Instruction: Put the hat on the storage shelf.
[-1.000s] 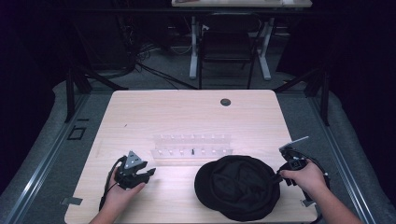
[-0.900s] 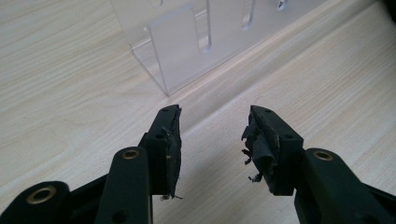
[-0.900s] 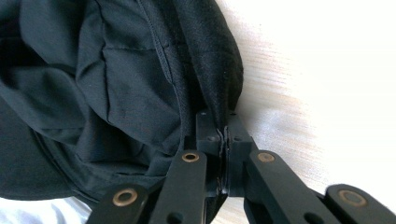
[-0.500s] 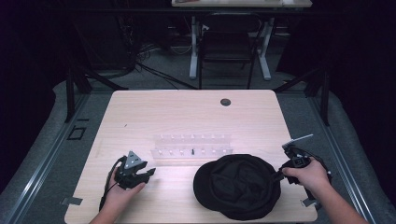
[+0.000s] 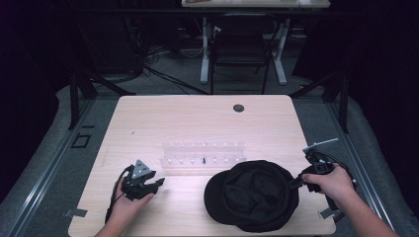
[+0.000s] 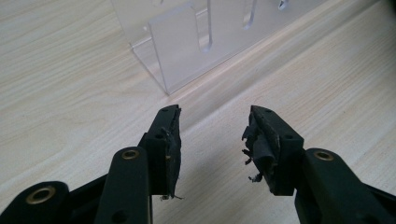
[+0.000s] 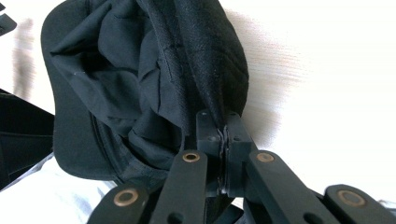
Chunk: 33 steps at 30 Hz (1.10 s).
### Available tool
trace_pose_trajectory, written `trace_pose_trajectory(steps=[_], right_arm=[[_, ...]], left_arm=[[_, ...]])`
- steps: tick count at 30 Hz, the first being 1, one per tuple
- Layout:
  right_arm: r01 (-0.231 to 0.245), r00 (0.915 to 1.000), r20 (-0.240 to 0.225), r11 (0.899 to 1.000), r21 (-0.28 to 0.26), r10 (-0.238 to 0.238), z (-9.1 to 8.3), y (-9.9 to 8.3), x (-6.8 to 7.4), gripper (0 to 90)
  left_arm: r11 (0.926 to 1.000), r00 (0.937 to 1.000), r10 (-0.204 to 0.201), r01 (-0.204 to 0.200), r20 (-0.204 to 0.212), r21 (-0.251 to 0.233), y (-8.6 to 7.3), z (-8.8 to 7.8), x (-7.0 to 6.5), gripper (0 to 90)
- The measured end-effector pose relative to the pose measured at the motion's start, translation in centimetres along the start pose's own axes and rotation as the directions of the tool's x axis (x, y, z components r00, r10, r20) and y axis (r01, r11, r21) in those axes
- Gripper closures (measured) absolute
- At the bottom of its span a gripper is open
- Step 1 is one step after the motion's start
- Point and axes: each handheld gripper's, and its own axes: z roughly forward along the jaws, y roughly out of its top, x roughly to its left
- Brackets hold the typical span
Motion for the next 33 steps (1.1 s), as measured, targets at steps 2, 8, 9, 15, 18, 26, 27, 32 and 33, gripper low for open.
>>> trace_pose_trajectory(steps=[2, 8, 9, 15, 18, 26, 27, 32, 33], right_arm=[[0.003, 1.0000, -0.004, 1.000, 0.004, -0.003, -0.5, 0.0, 0.3, 88.4], [-0.003, 0.9999, -0.014, 1.000, -0.010, 0.003, -1.1, -0.2, 0.7, 88.4], [-0.002, 0.9998, -0.021, 1.000, -0.010, 0.002, -1.3, -0.2, 0.8, 88.4], [-0.006, 0.9997, -0.023, 1.000, -0.015, 0.006, -2.2, -0.4, 1.3, 88.4], [-0.009, 0.9996, -0.029, 1.000, -0.019, 0.008, -2.5, -0.5, 1.5, 88.4], [-0.009, 1.0000, -0.002, 0.999, -0.041, 0.009, -3.9, -0.6, 2.1, 88.4], [-0.010, 0.9999, -0.005, 0.999, -0.041, 0.009, -4.2, -0.6, 2.4, 88.4], [-0.011, 0.9997, -0.021, 0.999, -0.050, 0.010, -5.1, -0.6, 2.9, 88.3], [-0.009, 0.9995, -0.030, 0.999, -0.049, 0.008, -5.2, -0.6, 2.9, 88.3]], left_arm=[[1.0000, 1.0000, 0.001, -0.001, -0.001, 0.000, 0.0, 0.0, 0.0, 54.2], [1.0000, 1.0000, -0.001, 0.001, -0.001, 0.000, 0.0, 0.0, 0.0, 54.2], [1.0000, 1.0000, 0.001, -0.001, 0.000, 0.001, 0.0, 0.0, 0.0, 54.1], [1.0000, 1.0000, 0.004, -0.004, 0.001, 0.004, 0.0, 0.1, 0.0, 54.1], [1.0000, 1.0000, 0.003, -0.003, 0.000, 0.005, 0.0, 0.0, 0.0, 54.1], [0.9999, 1.0000, 0.004, -0.004, -0.001, 0.010, -0.1, 0.1, -0.1, 54.1], [1.0000, 1.0000, -0.001, 0.001, 0.000, 0.008, -0.1, 0.1, -0.1, 54.1], [1.0000, 1.0000, 0.003, -0.003, -0.003, 0.007, -0.1, 0.1, -0.1, 54.1], [1.0000, 1.0000, 0.003, -0.003, -0.001, 0.006, -0.1, 0.1, -0.1, 54.1]])
